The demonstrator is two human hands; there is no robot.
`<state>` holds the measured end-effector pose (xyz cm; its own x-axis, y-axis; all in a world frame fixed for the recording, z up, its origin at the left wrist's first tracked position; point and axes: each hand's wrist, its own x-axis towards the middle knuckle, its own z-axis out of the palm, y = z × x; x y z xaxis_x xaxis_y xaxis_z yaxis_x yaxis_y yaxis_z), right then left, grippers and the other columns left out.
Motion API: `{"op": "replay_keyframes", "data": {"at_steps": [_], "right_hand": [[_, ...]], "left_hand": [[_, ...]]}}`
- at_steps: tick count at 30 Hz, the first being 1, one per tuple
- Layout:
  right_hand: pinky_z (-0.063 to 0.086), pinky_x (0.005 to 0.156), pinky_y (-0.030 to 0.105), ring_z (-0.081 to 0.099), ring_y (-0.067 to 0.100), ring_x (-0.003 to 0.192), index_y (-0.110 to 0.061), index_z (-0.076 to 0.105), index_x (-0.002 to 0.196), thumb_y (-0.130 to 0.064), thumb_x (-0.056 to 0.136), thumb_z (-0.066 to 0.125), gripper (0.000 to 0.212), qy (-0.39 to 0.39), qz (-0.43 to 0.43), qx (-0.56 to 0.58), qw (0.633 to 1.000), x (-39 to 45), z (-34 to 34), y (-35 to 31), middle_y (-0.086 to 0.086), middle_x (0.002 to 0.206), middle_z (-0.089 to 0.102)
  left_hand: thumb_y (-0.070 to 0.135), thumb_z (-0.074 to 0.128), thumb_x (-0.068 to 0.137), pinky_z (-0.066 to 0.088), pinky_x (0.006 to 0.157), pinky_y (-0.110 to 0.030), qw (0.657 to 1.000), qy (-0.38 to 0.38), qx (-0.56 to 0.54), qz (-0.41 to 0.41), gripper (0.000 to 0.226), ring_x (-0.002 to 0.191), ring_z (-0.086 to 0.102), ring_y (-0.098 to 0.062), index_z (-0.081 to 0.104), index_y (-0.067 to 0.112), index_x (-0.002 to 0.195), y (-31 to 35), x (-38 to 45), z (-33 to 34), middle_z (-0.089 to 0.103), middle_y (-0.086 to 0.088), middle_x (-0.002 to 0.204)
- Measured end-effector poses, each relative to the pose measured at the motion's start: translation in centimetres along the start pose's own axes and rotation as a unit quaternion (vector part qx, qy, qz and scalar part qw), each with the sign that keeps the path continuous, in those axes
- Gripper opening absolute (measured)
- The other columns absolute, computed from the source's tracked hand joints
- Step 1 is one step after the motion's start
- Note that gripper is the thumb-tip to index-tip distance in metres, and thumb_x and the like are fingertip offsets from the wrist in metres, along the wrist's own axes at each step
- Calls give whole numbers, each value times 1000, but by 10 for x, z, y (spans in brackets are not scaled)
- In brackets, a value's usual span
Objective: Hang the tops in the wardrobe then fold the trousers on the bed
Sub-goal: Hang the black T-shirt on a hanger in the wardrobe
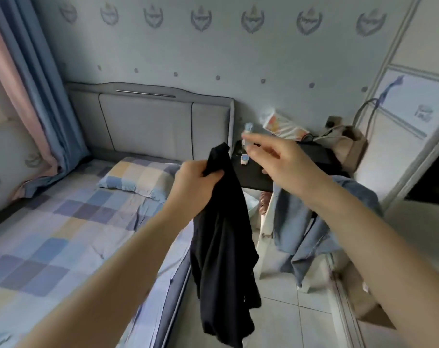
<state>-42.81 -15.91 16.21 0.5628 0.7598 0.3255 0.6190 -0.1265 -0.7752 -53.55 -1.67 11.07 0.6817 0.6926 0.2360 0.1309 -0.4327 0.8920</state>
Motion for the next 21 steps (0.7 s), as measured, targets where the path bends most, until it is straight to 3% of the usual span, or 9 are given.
{"op": "replay_keyframes", "data": {"at_steps": [2,5,6,8,11,14,17,20,21], "right_hand": [[43,77,16,56,-9,76,-32,67,113,-35,92,57,23,-33,33,2,999,-6,-21,36,-19,87,61],[45,68,19,55,-1,64,-28,64,100,-30,89,62,11,-119,75,-25,990,-24,-25,81,-14,78,61],[42,62,19,51,0,58,-24,61,91,-27,90,60,3,-106,87,-49,989,-28,-27,95,-14,70,58],[30,49,17,38,5,43,-20,45,63,-15,89,53,28,-36,119,-113,986,-27,-49,127,-12,46,43],[25,49,25,31,16,49,-20,34,53,-1,86,45,40,14,197,-145,970,-20,-95,151,-2,47,34],[26,59,35,34,25,60,-16,48,60,4,84,42,32,118,261,21,958,-12,-154,160,7,58,38],[35,59,32,45,24,65,-11,57,79,-4,73,45,15,213,280,129,927,-4,-202,152,6,66,47],[30,50,22,43,13,48,-18,47,51,-10,66,45,18,227,314,133,912,6,-228,140,-3,49,42],[29,51,23,41,12,47,-19,46,52,-10,67,45,18,235,327,126,907,10,-235,138,-3,48,40]], "left_hand": [[12,65,87,31,62,-31,999,20,-47,-18,32,63,40,-15,46,-2,65,16,19,21,39,-7,64],[14,66,87,43,61,-29,995,-4,-102,-12,29,61,54,-15,55,-6,70,44,43,51,52,-6,64],[14,67,87,48,61,-28,994,-15,-108,-4,24,61,61,-14,61,-2,70,55,49,59,59,-3,64],[12,67,88,56,61,-24,990,-40,-135,8,17,65,69,-12,70,9,72,76,65,80,70,2,67],[8,64,90,56,60,-23,975,-79,-207,5,16,71,74,-15,73,14,78,96,90,93,75,1,72],[-3,57,90,58,59,-26,962,-116,-248,-11,28,68,74,-19,74,11,72,103,120,108,74,-4,69],[-9,52,87,58,61,-27,969,-154,-191,-18,22,70,74,-20,68,6,86,100,146,137,73,-7,72],[-3,50,80,51,63,-29,971,-186,-144,-45,16,67,65,-22,61,3,89,96,156,178,62,-11,80],[2,49,75,46,65,-31,970,-193,-138,-55,17,68,58,-25,58,2,89,96,158,192,55,-11,82]]}}
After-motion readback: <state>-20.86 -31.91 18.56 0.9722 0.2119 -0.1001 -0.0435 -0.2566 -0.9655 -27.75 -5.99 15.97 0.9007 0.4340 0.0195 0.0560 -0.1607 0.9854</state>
